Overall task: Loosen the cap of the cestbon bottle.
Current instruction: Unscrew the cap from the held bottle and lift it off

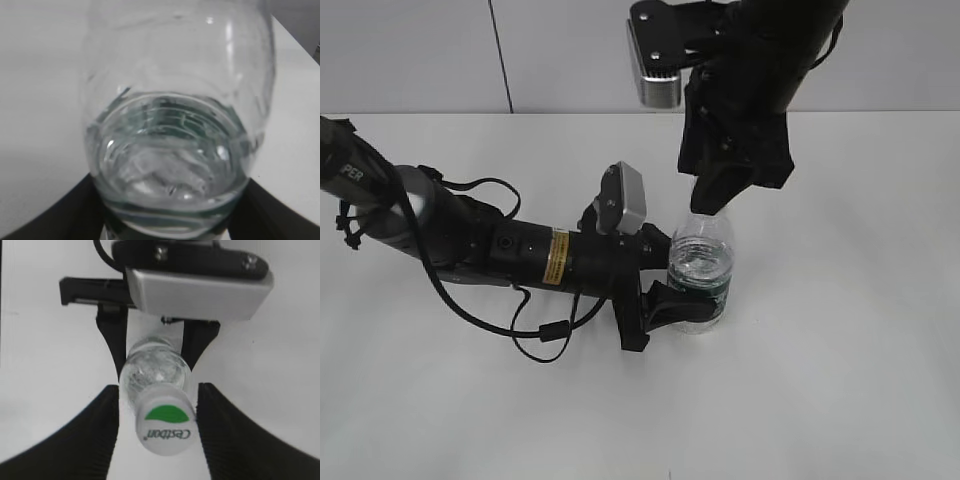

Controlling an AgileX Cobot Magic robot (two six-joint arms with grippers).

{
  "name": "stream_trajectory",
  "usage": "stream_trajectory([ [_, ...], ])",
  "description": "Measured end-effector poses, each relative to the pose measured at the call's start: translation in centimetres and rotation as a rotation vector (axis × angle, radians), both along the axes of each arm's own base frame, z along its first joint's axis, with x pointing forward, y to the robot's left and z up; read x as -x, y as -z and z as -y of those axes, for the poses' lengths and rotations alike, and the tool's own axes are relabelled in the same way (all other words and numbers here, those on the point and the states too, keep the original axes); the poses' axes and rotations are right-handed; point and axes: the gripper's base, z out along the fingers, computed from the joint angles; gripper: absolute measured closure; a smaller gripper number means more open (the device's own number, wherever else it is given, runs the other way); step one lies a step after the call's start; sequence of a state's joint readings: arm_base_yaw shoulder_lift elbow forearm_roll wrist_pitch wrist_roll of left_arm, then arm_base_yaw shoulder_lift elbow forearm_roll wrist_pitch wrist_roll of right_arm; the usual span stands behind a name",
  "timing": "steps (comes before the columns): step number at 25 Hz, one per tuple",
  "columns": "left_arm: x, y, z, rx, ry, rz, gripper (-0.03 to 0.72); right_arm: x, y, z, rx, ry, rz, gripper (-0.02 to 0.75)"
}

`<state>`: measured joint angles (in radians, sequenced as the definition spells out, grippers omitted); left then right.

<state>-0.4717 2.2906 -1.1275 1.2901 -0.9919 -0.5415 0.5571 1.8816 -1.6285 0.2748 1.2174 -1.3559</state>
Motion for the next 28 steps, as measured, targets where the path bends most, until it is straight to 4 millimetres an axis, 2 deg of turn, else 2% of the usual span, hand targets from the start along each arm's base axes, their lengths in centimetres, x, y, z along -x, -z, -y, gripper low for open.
stream_trajectory([
  [4,0.0,0.0,0.0,-0.001,-0.002,-0.001,0.273,0.7,-1.6,0.0,-0.058,0.060,-0.011,0.215],
  [8,0.0,0.0,0.0,-0.001,-0.002,-0.002,0.273,1.1,-2.6,0.2,-0.084,0.241,-0.060,0.166],
  [10,0.0,0.0,0.0,-0.001,-0.002,-0.002,0.273,1.2,-2.8,0.2,-0.095,0.417,-0.124,0.160],
  [15,0.0,0.0,0.0,-0.001,-0.003,-0.003,0.273,1.0,-2.7,0.6,-0.092,1.050,-0.316,0.160],
  [17,0.0,0.0,0.0,-0.001,-0.003,-0.003,0.273,0.9,-2.6,0.8,-0.092,1.203,-0.355,0.160],
  [23,0.0,0.0,0.0,-0.001,-0.003,-0.003,0.273,0.9,-2.6,0.8,-0.095,1.320,-0.391,0.160],
  [28,0.0,0.0,0.0,-0.001,-0.003,-0.003,0.273,0.4,-1.1,0.5,-0.056,1.363,-0.418,0.190],
])
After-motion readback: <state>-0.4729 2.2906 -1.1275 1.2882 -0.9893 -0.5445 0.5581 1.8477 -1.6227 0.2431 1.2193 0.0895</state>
